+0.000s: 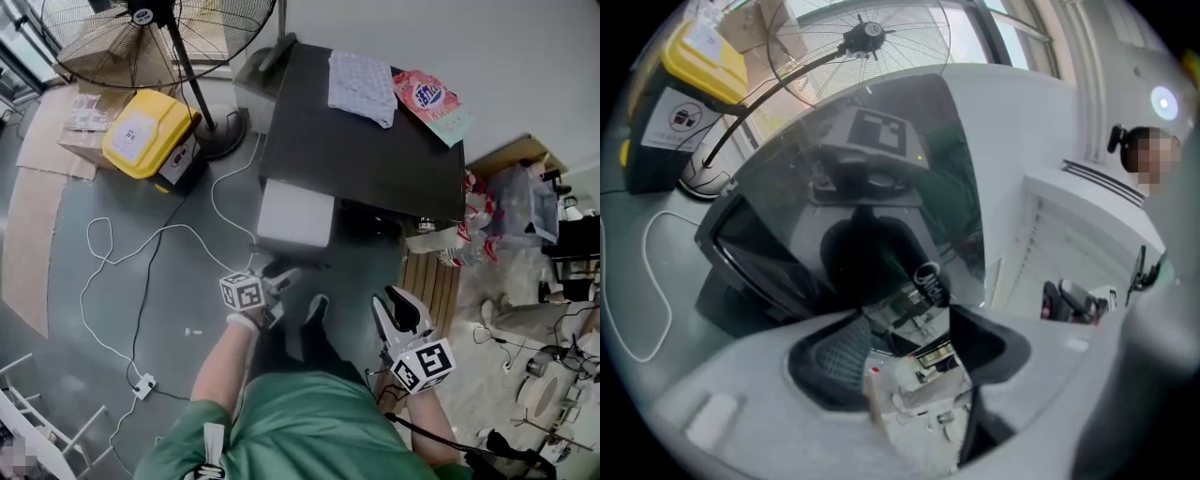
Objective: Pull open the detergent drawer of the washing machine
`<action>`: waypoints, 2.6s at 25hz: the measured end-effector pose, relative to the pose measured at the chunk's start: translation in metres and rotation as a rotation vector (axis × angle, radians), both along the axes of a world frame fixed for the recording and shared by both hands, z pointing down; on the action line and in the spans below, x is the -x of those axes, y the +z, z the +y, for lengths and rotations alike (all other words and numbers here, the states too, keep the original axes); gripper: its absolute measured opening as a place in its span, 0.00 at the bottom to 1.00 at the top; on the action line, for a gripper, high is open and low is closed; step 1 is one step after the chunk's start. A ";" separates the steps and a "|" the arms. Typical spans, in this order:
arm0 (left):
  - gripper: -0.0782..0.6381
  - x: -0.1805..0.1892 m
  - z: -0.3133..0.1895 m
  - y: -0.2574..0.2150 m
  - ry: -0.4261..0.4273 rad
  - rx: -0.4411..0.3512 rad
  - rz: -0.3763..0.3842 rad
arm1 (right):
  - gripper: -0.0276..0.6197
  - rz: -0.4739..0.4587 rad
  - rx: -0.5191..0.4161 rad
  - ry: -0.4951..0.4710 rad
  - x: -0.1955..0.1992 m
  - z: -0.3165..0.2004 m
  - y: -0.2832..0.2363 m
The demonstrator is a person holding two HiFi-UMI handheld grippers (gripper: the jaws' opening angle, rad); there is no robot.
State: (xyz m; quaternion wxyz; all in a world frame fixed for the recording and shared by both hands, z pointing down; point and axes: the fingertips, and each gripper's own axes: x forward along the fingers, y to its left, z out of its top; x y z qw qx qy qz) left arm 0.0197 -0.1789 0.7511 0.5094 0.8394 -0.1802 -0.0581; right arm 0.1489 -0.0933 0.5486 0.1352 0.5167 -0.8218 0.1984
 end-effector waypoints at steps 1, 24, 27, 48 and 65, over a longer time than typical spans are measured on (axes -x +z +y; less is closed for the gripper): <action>0.47 0.002 0.004 0.001 0.004 -0.003 -0.008 | 0.22 0.000 0.000 -0.006 0.002 0.000 0.000; 0.52 0.059 0.025 -0.029 0.047 -0.065 -0.334 | 0.22 0.022 -0.076 0.089 -0.030 -0.067 -0.030; 0.50 0.091 0.014 -0.064 -0.030 -0.104 -0.336 | 0.22 0.027 -0.098 0.090 -0.032 -0.076 -0.041; 0.38 0.152 -0.088 -0.293 -0.523 -0.448 -0.513 | 0.22 0.035 -0.306 0.104 -0.032 -0.120 -0.132; 0.40 0.128 -0.105 -0.407 -0.681 -0.795 -0.786 | 0.22 0.005 -0.514 0.204 -0.061 -0.133 -0.209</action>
